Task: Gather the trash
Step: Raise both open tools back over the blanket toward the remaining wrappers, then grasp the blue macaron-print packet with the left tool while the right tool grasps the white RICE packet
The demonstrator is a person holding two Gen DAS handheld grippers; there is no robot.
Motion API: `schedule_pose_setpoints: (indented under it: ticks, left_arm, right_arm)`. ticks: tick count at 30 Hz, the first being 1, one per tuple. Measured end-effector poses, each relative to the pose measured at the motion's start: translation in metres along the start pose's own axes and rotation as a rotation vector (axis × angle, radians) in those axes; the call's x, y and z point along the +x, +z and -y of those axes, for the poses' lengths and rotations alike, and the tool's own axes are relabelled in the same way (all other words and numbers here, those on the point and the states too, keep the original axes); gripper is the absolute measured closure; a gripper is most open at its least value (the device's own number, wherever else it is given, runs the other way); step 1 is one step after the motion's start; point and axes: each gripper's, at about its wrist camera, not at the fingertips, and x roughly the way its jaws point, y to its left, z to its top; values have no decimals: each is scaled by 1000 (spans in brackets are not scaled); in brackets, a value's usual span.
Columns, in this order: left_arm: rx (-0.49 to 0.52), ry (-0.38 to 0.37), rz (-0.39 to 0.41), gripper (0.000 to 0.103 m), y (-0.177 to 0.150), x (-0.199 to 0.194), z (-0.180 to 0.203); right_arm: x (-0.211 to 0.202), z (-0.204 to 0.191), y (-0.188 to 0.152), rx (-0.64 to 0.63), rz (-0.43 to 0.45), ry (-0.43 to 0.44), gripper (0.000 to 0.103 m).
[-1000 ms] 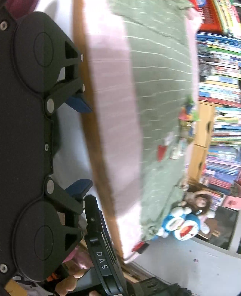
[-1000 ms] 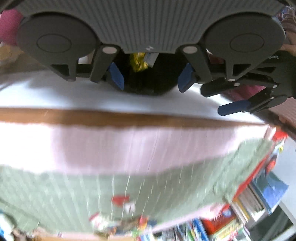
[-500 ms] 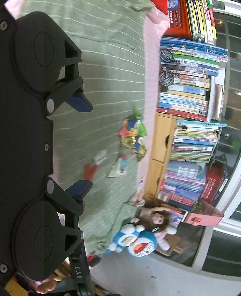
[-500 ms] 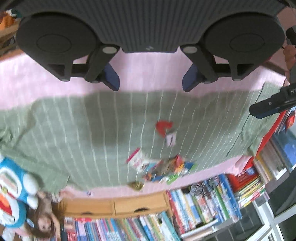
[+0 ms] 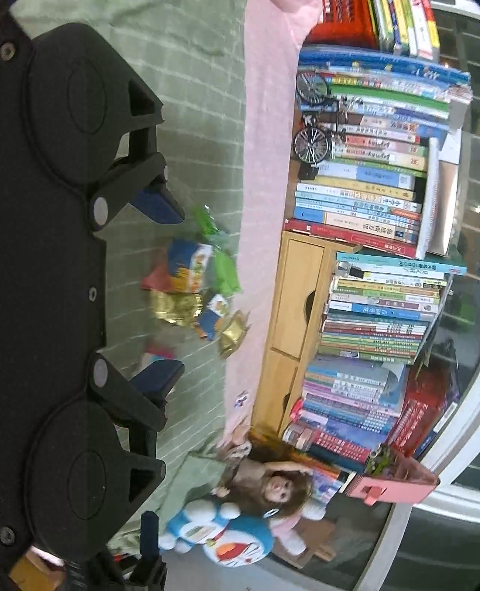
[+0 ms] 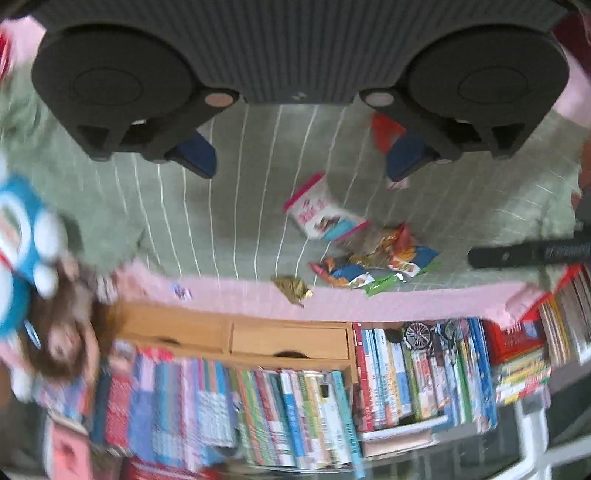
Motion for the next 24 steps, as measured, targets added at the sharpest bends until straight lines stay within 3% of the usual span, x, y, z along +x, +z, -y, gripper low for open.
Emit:
schedule_pose_setpoints:
  ticks: [3, 8, 14, 16, 19, 22, 24]
  left_arm:
    - [4, 13, -19, 24, 4, 33, 0]
    - [-69, 47, -58, 24, 4, 84, -5]
    - [-55, 53, -85, 28, -5, 110, -5]
    - [-41, 68, -96, 33, -8, 116, -4]
    - [-43, 74, -117, 55, -12, 121, -5]
    - [-59, 70, -120, 59, -14, 121, -7]
    - [-51, 69, -114, 59, -14, 117, -7]
  right_arm:
    - [26, -6, 4, -86, 1, 2, 0]
    - [63, -10, 9, -112, -20, 52, 0]
    - [99, -12, 14, -106, -46, 91, 0]
    - [108, -13, 14, -105, -51, 96, 0]
    - [121, -13, 15, -93, -62, 114, 0]
    - [130, -13, 14, -65, -93, 155, 11]
    - [130, -14, 12, -52, -97, 162, 29]
